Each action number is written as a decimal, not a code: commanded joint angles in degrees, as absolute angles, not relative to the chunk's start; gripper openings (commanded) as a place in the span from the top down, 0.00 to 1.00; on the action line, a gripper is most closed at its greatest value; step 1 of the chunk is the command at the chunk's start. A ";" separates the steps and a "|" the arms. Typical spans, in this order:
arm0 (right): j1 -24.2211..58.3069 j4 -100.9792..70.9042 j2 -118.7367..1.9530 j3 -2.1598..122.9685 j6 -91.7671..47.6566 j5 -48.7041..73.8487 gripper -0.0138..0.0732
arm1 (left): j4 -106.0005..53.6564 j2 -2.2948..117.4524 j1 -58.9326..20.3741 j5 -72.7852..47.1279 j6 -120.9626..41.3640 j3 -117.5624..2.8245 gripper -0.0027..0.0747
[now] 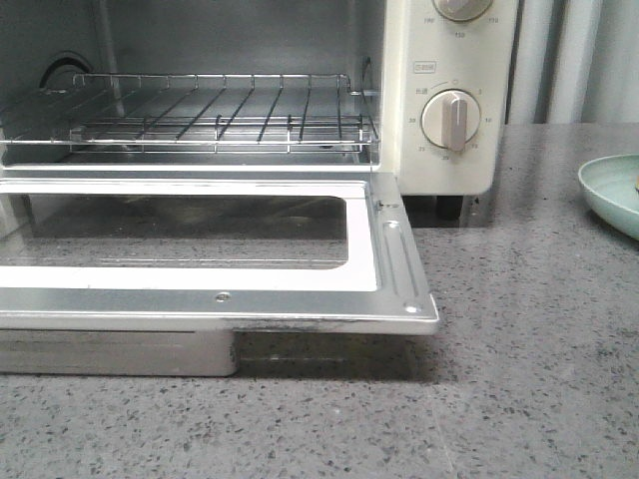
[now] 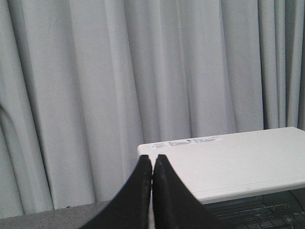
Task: Put bread in oven
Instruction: 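Close the right gripper on the croissant and lift it, then carry the croissant with the right gripper into the open oven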
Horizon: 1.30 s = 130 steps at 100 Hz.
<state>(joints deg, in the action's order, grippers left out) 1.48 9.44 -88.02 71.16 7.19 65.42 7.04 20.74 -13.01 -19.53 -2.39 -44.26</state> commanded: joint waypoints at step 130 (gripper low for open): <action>20.31 -3.76 -47.65 72.86 -14.82 74.70 0.92 | 22.24 17.18 -12.40 -30.37 13.22 -49.40 0.99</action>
<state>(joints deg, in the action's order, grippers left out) 18.27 0.00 -48.99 71.29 -10.96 72.86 23.29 16.31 -12.52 -35.15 12.65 -48.76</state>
